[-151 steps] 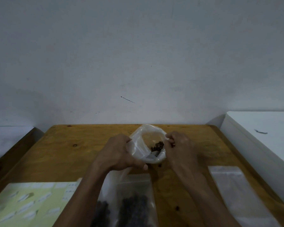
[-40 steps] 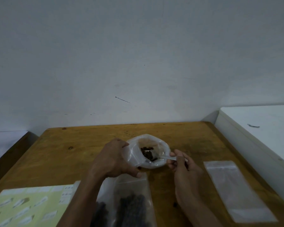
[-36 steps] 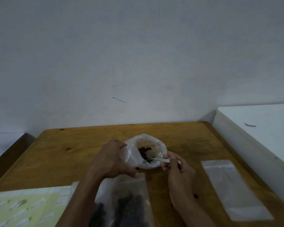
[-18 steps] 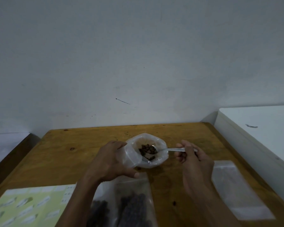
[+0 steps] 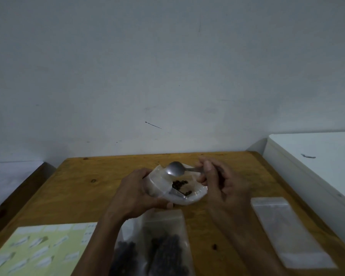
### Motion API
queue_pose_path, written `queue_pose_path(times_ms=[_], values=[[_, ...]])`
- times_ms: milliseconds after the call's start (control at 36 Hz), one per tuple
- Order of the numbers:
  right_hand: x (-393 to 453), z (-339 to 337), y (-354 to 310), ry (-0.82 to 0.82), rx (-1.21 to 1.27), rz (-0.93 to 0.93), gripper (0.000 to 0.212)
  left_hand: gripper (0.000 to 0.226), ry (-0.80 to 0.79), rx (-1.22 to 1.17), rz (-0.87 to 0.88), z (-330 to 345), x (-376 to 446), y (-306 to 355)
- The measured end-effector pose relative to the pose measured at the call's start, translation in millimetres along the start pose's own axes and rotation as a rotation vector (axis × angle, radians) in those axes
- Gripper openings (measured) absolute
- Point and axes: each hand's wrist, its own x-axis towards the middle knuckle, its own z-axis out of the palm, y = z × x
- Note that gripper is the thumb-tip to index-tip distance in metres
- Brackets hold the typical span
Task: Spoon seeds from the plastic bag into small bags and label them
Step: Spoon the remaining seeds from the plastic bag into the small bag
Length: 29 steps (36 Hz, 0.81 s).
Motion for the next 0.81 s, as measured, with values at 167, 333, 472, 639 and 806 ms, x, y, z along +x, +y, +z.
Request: queue_pose_path(times_ms=[167,333,472,639,806], values=[[-22,-1,50,-0.055,-0.399,-0.165,0.024,0.095,-0.078,0.041,-0.027,2,5,-4],[-36,16,80,-0.125,-0.382,0.004,0.029,0.091,-0.128,0.085,-0.034,7,9,1],[-34,25,76,-0.035,-0.251,0.152,0.025,0.079,-0.125,0.104,-0.031,9,8,6],[-32,33,81,0.079,-0.095,0.387,0.021,0.073,-0.117,0.110,-0.044,8,6,6],[-34,39,74,0.186,0.182,0.636,0.020,0.059,-0.125,0.079,-0.040,8,5,10]])
